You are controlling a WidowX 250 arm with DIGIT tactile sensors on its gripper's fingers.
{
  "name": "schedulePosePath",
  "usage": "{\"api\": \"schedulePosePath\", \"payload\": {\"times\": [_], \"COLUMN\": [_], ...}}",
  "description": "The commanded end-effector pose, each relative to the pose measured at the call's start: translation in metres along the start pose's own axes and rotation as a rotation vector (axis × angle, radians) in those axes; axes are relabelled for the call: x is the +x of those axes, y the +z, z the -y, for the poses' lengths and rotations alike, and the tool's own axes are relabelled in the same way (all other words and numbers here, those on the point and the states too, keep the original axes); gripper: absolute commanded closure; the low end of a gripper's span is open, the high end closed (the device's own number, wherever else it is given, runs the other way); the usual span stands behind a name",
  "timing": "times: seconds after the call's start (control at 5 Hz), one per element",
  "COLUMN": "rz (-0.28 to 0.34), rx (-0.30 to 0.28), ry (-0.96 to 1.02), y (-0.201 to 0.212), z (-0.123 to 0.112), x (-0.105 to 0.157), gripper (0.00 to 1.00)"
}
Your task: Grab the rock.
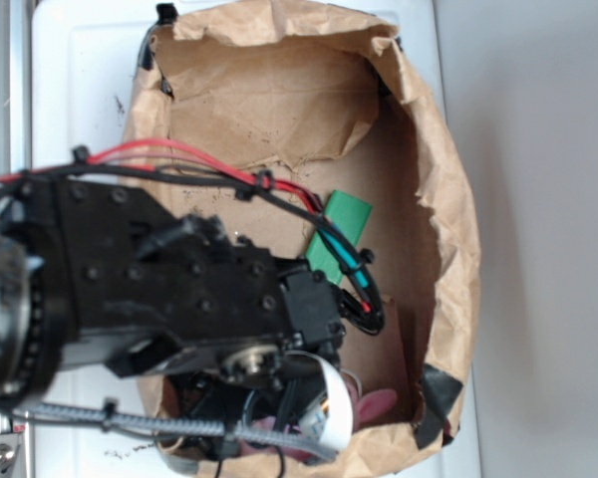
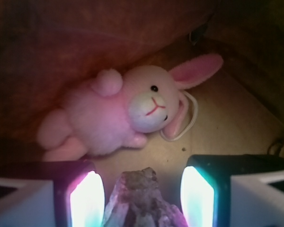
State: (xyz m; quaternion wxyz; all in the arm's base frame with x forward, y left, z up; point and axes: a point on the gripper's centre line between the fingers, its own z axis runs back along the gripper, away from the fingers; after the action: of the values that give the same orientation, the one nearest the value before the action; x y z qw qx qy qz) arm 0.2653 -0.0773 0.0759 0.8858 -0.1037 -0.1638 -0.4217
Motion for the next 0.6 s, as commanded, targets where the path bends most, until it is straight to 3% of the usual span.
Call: {"api": "schedulePosePath", "payload": {"times": [0.0,0.2,0.4], "rz": [-0.143,-0.182,-0.163], "rx": [0.131,0.135,0.241], "ry": [0.3,0.548,0.682], "y": [0.04,0.057,0.077], "z": [-0.035,-0.05,-0.057], "x": [0.003,-0.009,-0.017], "gripper": [1.0,1.0,1.0]}}
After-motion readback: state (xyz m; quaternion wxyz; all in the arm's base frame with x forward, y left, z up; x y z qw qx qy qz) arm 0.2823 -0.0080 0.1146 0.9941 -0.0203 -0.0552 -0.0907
